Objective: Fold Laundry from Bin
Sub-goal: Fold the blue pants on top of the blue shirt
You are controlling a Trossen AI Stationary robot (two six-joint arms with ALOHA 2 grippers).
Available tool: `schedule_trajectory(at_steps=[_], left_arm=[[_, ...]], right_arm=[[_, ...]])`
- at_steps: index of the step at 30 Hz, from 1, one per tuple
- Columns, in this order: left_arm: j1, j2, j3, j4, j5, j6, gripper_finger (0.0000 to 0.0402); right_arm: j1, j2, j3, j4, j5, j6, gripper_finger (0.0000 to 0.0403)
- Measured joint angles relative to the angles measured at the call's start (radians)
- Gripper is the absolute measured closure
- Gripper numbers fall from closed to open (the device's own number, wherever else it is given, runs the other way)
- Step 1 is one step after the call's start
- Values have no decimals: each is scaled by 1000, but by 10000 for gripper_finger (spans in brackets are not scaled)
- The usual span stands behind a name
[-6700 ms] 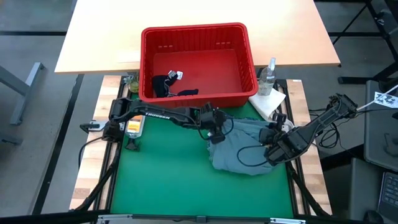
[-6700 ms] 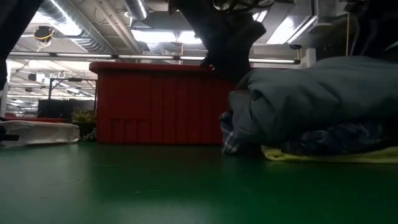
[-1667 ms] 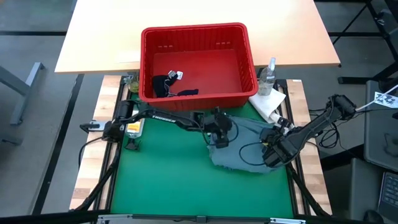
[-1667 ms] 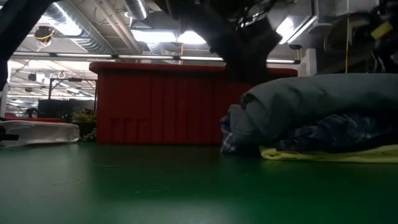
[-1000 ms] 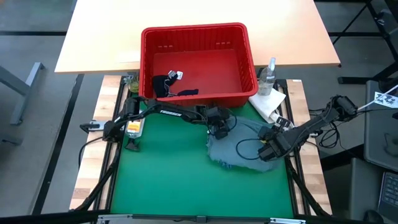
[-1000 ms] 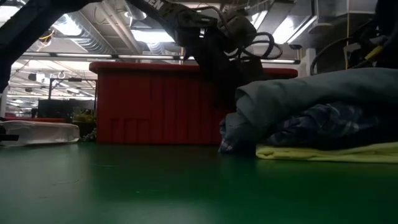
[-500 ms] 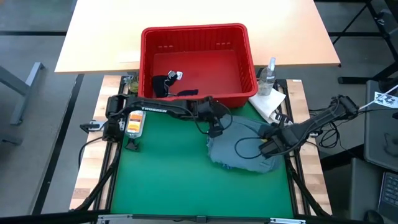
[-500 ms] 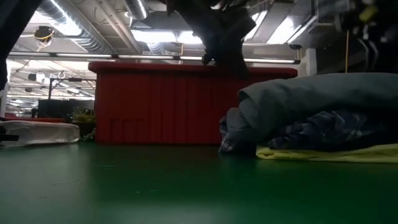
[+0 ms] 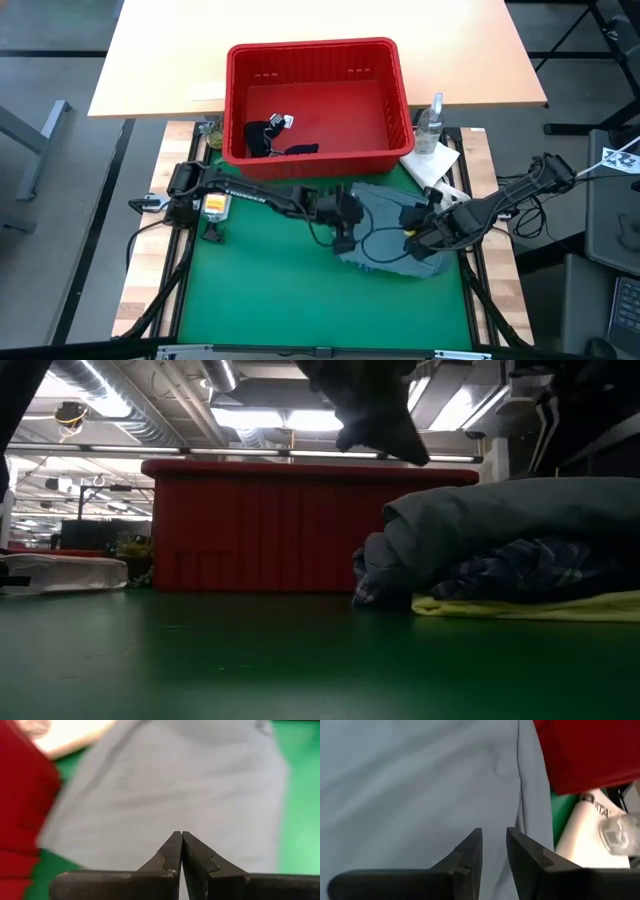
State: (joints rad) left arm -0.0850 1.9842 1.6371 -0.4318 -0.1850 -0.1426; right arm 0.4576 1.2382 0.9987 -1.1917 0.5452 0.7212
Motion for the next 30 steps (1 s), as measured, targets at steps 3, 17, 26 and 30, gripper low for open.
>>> schedule_trajectory(at_steps=[3, 17, 26, 30], left_arm=[[-48, 7, 0, -3, -1, -12, 394], [-179, 173, -2, 32, -68, -14, 394], [-195, 199, -2, 18, -63, -60, 394], [-195, 141, -2, -10, -51, -51, 399]], right_arm=[[0, 4, -34, 49, 46, -1, 315], [0, 12, -171, 47, 41, 67, 315], [0, 10, -200, 45, 27, 90, 315], [0, 7, -161, 21, 20, 82, 315]])
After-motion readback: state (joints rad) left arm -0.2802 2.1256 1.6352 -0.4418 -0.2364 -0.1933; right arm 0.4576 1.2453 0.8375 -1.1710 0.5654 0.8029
